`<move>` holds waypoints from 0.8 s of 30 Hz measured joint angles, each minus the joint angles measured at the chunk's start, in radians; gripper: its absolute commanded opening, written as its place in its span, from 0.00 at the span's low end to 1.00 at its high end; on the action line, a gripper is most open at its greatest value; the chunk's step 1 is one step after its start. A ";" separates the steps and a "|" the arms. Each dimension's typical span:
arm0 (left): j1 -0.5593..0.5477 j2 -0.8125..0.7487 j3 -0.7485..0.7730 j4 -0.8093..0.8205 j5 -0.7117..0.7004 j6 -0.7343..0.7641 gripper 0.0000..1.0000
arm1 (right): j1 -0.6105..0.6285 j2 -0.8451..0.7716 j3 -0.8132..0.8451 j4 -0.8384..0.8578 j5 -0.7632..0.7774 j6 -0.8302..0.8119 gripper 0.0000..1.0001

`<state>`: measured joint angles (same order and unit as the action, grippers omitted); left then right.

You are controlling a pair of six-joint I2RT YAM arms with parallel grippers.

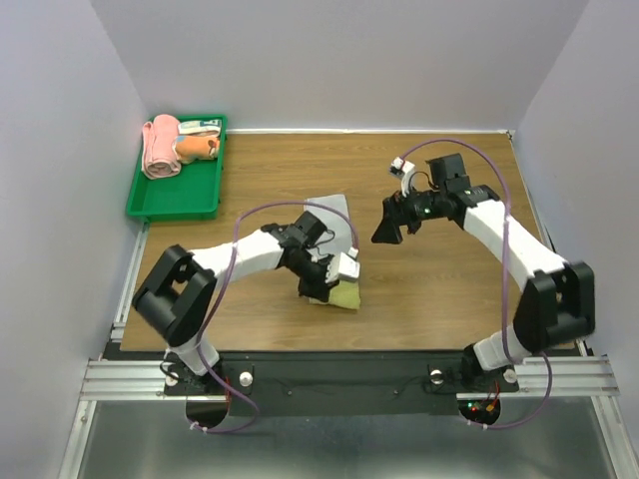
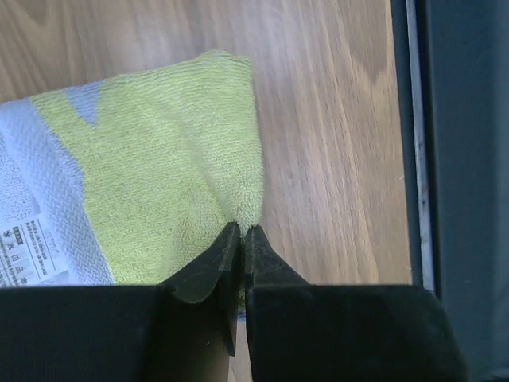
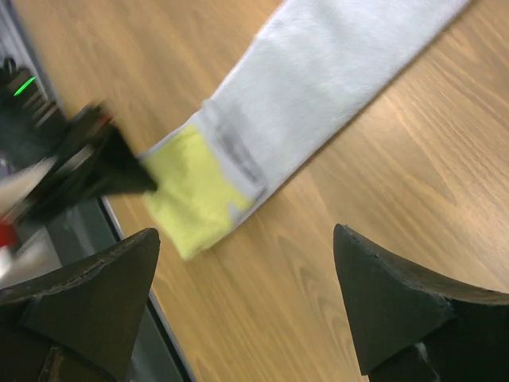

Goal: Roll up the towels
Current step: Roll the towel

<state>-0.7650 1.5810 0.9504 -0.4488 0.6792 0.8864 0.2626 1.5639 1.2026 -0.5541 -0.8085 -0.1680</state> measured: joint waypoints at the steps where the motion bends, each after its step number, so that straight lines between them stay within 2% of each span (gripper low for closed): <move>1: 0.021 0.034 0.035 -0.025 0.030 -0.009 0.00 | 0.006 -0.057 -0.013 -0.023 0.008 -0.045 0.95; 6: 0.122 0.211 0.209 -0.137 0.169 -0.039 0.00 | 0.064 -0.252 -0.069 -0.110 0.067 -0.215 0.93; 10: 0.164 0.328 0.286 -0.220 0.242 -0.040 0.00 | 0.206 -0.334 -0.150 -0.163 0.183 -0.313 0.87; 15: 0.191 0.460 0.331 -0.304 0.320 -0.042 0.00 | 0.313 -0.314 -0.195 -0.182 0.282 -0.353 0.80; 24: 0.240 0.576 0.427 -0.425 0.398 -0.064 0.01 | 0.553 -0.203 -0.270 0.043 0.524 -0.327 0.79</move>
<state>-0.5251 2.1571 1.3773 -0.8742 1.0775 0.8223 0.8158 1.3609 0.9321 -0.5114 -0.2844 -0.4950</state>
